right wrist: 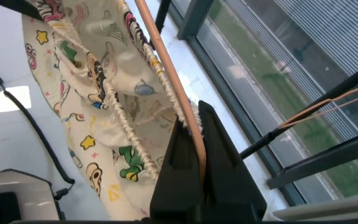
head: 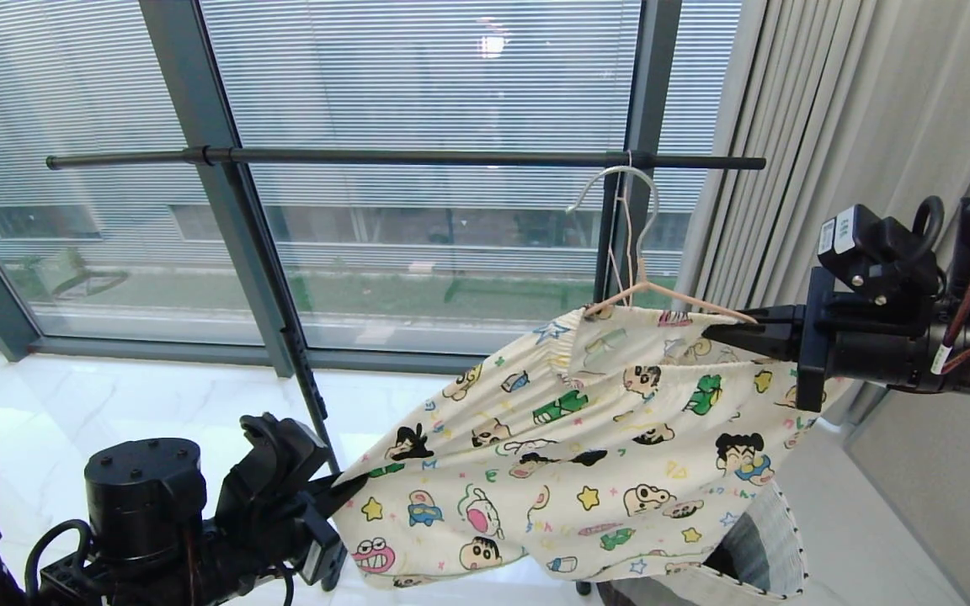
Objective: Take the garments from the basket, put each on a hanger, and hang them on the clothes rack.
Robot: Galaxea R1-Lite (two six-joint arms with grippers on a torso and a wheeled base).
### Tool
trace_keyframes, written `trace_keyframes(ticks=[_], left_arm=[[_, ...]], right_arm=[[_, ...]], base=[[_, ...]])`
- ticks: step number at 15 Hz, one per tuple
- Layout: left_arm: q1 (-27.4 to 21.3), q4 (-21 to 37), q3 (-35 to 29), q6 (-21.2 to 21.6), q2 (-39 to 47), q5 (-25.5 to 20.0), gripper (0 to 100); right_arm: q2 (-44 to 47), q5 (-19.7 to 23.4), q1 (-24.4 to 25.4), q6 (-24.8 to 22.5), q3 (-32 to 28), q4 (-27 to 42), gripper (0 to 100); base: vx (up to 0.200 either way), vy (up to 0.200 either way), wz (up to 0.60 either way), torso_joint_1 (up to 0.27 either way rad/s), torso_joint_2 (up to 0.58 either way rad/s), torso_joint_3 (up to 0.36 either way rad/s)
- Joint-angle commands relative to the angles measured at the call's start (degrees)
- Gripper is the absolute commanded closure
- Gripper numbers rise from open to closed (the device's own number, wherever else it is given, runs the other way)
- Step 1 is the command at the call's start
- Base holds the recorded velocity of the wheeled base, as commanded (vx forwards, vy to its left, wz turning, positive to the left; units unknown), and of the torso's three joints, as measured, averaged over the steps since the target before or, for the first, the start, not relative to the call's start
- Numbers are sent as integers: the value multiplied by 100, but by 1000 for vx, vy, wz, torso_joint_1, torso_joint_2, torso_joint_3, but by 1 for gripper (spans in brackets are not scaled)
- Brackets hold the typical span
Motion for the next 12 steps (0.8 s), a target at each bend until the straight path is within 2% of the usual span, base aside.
trace_keyframes(ticks=[1, 2, 4, 6, 7, 8, 10, 11, 12], left_arm=[[-142, -92, -7, -1, 22, -2, 100], [-195, -154, 11, -10, 22, 7, 0], [-177, -180, 46, -45, -4, 112, 0], [60, -312, 55, -115, -48, 288, 0], [254, -470, 46, -168, -57, 394, 0], [658, -725, -42, -221, -57, 596, 0], [1739, -1147, -288, -353, -153, 675, 0], [2099, -1164, -411, -581, -373, 675, 0], [2196, -1147, -534, -854, -654, 675, 0]], right_arm=[[-7, 0, 50, -1, 2, -6, 100], [-7, 0, 102, 8, 29, -6, 100], [-16, -26, 146, -1, 90, -6, 100], [-42, -343, 138, 17, 160, 3, 100], [-42, -615, 138, 78, 222, 21, 100], [-51, -1099, 146, 219, 336, 29, 100], [-86, -1925, 243, 606, 521, 170, 100], [-121, -2276, 304, 808, 547, 390, 100], [-139, -2566, 366, 1036, 547, 609, 100]], base=[[0, 0, 0, 0, 0, 0], [0, 0, 0, 0, 0, 0], [0, 0, 0, 0, 0, 0], [0, 0, 0, 0, 0, 0], [0, 0, 0, 0, 0, 0], [0, 0, 0, 0, 0, 0], [0, 0, 0, 0, 0, 0], [0, 0, 0, 0, 0, 0], [0, 0, 0, 0, 0, 0]])
